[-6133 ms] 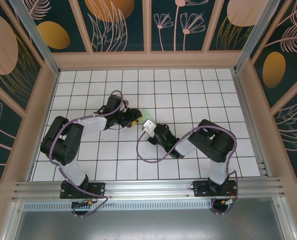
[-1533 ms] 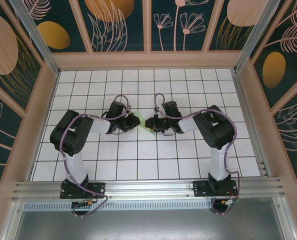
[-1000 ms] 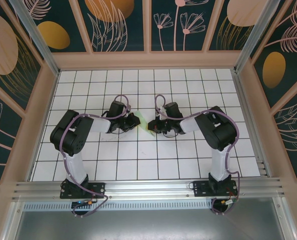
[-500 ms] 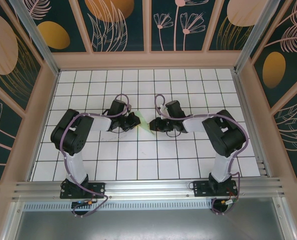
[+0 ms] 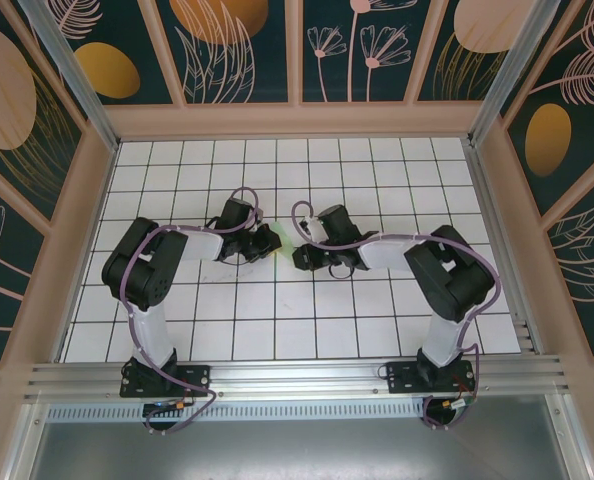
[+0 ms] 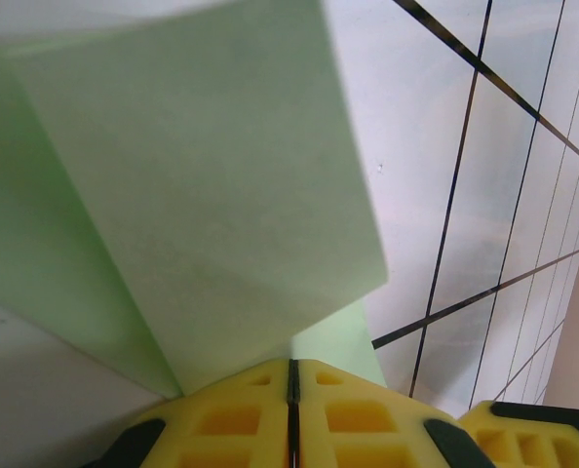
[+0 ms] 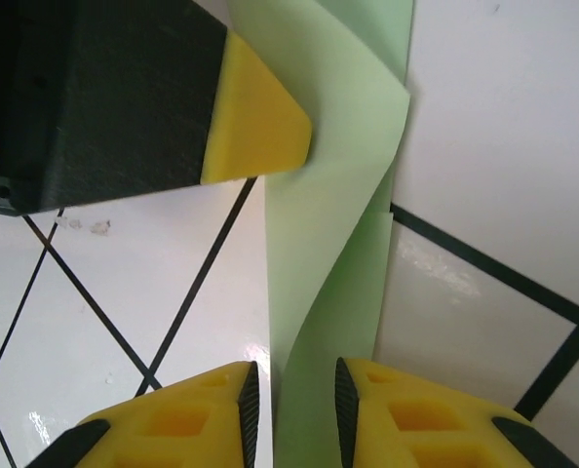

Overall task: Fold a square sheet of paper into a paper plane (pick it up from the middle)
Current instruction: Fold the wing for the fifth time at the center of the table.

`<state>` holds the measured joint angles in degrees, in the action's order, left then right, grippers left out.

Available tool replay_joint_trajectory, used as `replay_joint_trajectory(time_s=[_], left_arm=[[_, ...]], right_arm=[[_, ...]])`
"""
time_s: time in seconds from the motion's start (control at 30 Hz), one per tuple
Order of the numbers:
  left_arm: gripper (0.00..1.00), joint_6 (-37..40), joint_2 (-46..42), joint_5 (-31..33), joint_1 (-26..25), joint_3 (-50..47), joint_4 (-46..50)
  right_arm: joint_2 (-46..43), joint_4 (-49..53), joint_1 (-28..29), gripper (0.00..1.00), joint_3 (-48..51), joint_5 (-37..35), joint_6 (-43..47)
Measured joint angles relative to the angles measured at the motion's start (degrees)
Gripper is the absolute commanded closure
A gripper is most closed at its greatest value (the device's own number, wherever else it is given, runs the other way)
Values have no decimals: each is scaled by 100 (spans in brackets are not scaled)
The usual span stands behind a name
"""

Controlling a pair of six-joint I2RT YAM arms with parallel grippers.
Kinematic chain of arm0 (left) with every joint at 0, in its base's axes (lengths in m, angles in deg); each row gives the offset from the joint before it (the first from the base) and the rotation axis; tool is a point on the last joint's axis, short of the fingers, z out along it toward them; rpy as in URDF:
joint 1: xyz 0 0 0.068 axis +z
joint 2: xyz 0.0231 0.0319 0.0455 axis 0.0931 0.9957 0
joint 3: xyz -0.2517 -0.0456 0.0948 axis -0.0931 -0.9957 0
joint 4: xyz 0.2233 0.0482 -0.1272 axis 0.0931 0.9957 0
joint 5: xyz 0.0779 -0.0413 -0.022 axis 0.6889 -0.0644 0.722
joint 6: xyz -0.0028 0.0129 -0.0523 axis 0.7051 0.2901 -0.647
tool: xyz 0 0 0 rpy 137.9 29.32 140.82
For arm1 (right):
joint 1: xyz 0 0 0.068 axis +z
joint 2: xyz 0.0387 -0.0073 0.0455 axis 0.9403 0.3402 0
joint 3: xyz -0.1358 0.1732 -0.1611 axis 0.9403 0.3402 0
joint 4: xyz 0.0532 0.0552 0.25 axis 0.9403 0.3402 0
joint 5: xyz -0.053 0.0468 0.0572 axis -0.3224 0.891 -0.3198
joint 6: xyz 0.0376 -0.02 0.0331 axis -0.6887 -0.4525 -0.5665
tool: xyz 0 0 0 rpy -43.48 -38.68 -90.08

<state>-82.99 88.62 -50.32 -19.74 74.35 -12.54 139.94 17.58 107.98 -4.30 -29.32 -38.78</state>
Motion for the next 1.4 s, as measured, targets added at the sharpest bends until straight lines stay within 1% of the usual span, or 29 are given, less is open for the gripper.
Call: replay_joint_trajectory(time_s=[0.17,0.33,0.67,0.73,0.97,1.07,1.17,1.4], left_arm=[[88,0,0,-2,0,0,0],[88,0,0,-2,0,4,7],[88,0,0,-2,0,9,17],[88,0,0,-2,0,9,20],[88,2,0,-2,0,11,22],[87,22,0,4,0,57,105],[85,87,0,4,-7,107,162],[72,315,-59,-17,-37,170,120]], right_arm=[[-105,9,11,78,0,-72,22],[-105,15,22,81,0,-79,59],[39,57,94,78,-55,-37,160],[103,72,98,81,-70,-37,177],[181,107,79,96,-74,9,188],[184,90,4,100,-72,157,173],[190,-20,-83,100,-20,343,142],[289,-391,-310,100,146,942,-188]])
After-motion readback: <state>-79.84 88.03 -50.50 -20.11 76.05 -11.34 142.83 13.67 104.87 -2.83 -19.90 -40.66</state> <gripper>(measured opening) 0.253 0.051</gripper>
